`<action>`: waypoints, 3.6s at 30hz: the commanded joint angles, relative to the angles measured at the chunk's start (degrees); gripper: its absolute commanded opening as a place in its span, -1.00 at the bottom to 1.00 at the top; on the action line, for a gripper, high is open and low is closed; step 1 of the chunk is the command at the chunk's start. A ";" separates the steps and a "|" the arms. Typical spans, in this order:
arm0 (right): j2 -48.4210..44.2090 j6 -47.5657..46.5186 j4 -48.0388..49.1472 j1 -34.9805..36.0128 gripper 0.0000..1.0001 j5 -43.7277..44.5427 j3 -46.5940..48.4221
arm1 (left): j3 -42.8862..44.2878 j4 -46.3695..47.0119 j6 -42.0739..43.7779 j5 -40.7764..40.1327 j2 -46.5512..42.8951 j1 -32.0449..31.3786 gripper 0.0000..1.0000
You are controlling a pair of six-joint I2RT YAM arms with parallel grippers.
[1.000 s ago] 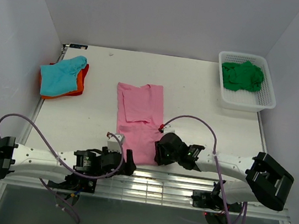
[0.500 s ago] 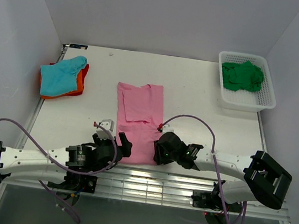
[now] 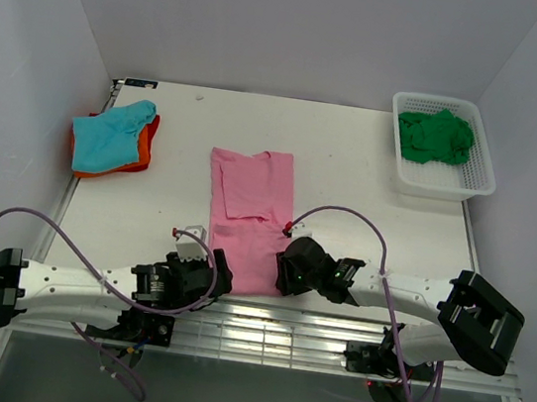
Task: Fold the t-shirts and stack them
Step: Fold the tshirt
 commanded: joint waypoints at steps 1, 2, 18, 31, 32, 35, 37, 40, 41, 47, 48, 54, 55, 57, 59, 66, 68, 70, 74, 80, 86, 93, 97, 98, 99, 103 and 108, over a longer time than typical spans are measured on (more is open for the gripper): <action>1.21 0.38 -1.11 0.52 -0.09 0.40 0.61 | -0.80 0.38 -1.18 1.11 -1.52 0.12 0.96; 1.21 0.30 -1.03 0.52 -0.09 0.31 0.69 | -1.15 0.73 -0.92 1.28 -1.70 0.21 0.96; 1.48 0.74 -1.91 1.05 -0.09 0.93 0.96 | -2.29 8.99 0.31 6.56 3.40 0.21 0.96; 1.30 1.17 -3.93 1.48 -0.09 2.24 1.92 | -0.36 6.18 0.75 6.47 4.10 0.12 0.83; 1.21 1.35 -4.19 1.57 -0.09 2.42 1.92 | -0.19 6.18 0.75 6.73 4.54 0.12 0.82; 0.86 1.79 -5.33 1.84 -0.10 3.12 1.93 | 0.25 6.27 0.14 7.09 5.94 0.12 0.75; 0.51 2.23 -5.95 2.10 -0.10 3.82 1.57 | 0.43 6.36 0.13 7.17 6.47 0.21 0.67; 0.07 3.02 -6.13 2.19 -0.10 4.00 0.70 | 0.43 6.27 0.13 7.09 6.56 0.12 0.54; -0.02 3.11 -6.21 2.19 -0.10 4.09 0.52 | 0.34 6.27 0.13 7.09 6.30 0.21 0.45; 0.16 3.55 -7.26 2.36 -0.32 4.35 0.69 | 0.60 5.83 0.66 7.09 6.04 0.21 0.25; 0.16 3.72 -7.44 2.45 -0.36 4.61 0.69 | 0.78 5.65 0.75 7.09 6.12 0.12 0.16; 0.86 3.72 -7.62 2.54 -0.74 4.88 0.78 | 1.75 5.04 0.84 6.73 7.70 0.21 -0.34; 1.04 3.72 -7.62 2.54 -0.83 4.79 0.87 | 1.92 5.04 0.58 6.82 8.49 0.21 -0.50; 1.47 3.64 -7.62 2.63 -0.84 4.53 1.22 | 2.19 5.04 0.40 6.82 9.20 0.21 -0.63; 1.39 3.46 -7.71 2.72 -0.84 4.62 1.40 | 2.19 4.95 0.14 6.65 10.08 0.12 -0.87; 2.27 1.62 -9.64 2.72 -0.84 6.37 5.17 | 3.85 2.23 -1.27 4.11 10.96 0.12 -0.99; 2.53 1.18 -9.73 2.80 -0.84 6.64 6.58 | 4.82 -0.04 -2.06 3.14 11.13 0.21 -0.99; 2.79 0.48 -9.90 2.72 -0.84 7.16 7.46 | 5.70 -1.29 -2.85 1.73 11.13 0.21 -0.99; 3.85 -0.93 -11.57 2.80 -0.85 8.74 11.31 | 7.45 -4.27 -3.82 -0.91 10.61 0.91 -0.99; 4.38 -3.13 -12.72 2.28 -0.85 11.56 14.84 | 9.74 -3.23 -0.84 -3.90 10.25 4.68 -0.98; 5.26 -5.15 -14.38 0.78 -0.85 13.58 18.53 | 11.06 -0.94 2.94 -4.51 11.66 8.55 -0.98; 5.52 -8.93 -14.48 -3.08 -0.84 13.76 22.31 | 13.61 -0.59 6.36 -7.23 9.47 11.72 -0.98; 6.48 -11.21 -14.47 -5.36 -0.85 13.32 25.12 | 14.84 2.92 11.19 -7.33 9.02 15.31 -0.98; 7.27 -12.09 -14.56 -5.80 -0.85 13.14 26.43 | 15.28 4.75 12.08 -7.15 9.20 16.02 -0.97; 7.63 -12.62 -14.48 -6.68 -0.85 12.97 27.23 | 15.46 5.82 13.22 -6.98 9.64 16.73 -0.97; 10.09 -15.08 -14.39 -9.23 -0.85 12.18 31.36 | 16.25 9.86 17.35 -6.10 11.22 21.20 -0.98; 13.95 -18.33 -13.77 -12.92 -0.85 10.51 37.41 | 16.25 17.59 23.24 -4.78 12.45 25.43 -0.98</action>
